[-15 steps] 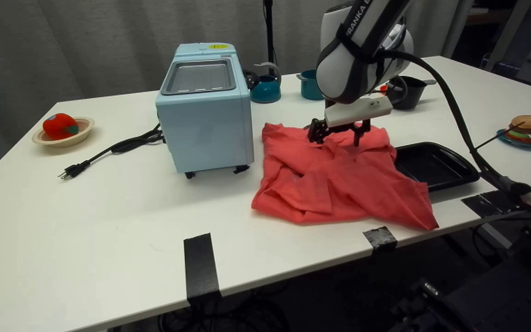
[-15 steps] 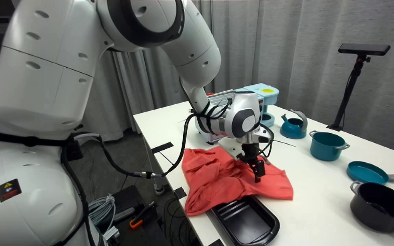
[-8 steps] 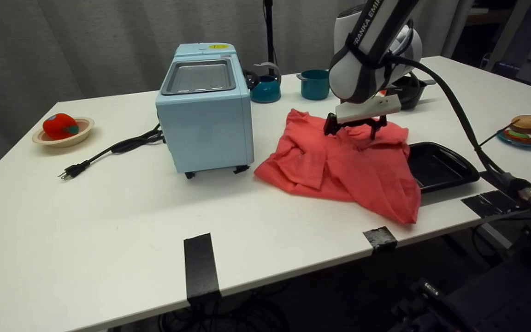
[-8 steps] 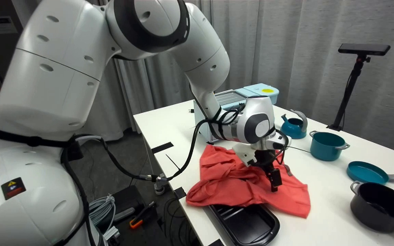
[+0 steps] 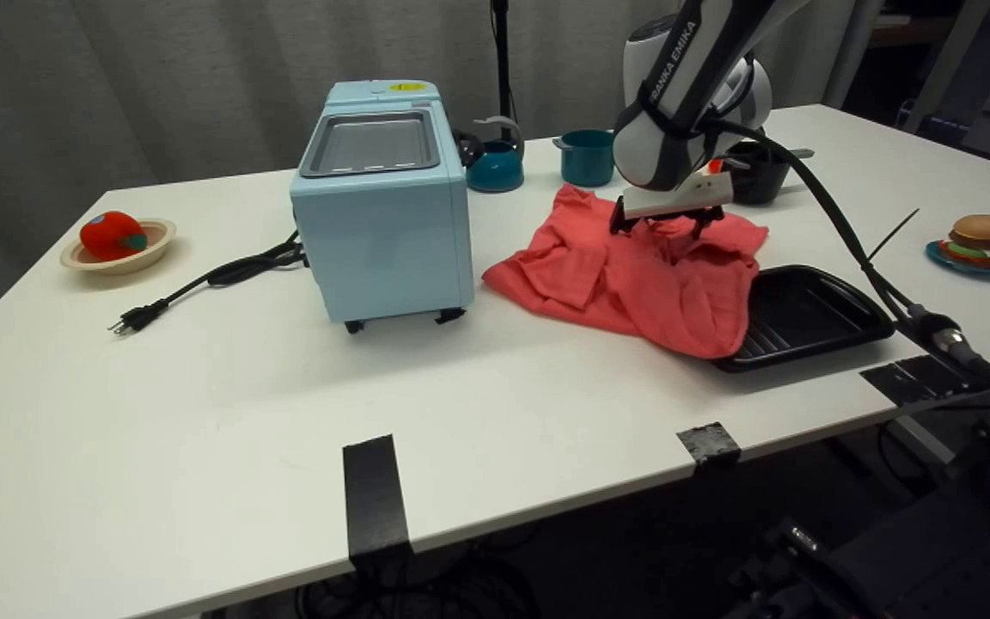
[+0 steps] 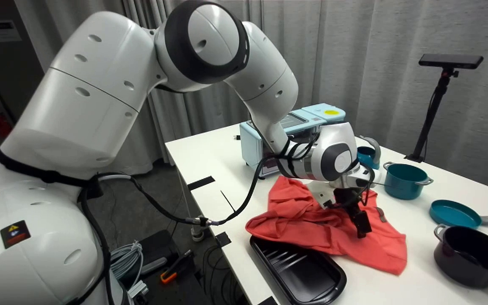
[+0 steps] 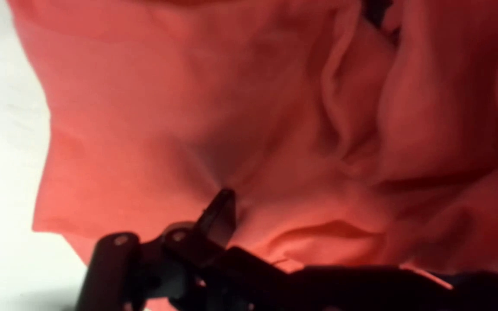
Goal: Unfold the sweatshirt
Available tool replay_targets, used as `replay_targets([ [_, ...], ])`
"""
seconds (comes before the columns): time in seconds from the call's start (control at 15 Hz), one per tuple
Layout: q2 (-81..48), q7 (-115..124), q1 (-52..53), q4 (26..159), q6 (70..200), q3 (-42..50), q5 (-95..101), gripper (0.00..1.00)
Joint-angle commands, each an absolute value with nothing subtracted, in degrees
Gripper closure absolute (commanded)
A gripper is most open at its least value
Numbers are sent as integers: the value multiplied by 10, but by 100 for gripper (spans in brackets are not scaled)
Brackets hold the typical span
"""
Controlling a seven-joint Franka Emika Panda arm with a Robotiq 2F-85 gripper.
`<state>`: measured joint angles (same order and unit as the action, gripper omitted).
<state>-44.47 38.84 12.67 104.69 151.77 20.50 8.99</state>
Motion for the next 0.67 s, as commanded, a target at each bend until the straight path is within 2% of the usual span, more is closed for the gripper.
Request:
replay_targets([
  [0.0, -501, 418, 118, 975, 1511, 215, 87, 0],
  [0.6, -521, 422, 94, 886, 1494, 234, 89, 0],
])
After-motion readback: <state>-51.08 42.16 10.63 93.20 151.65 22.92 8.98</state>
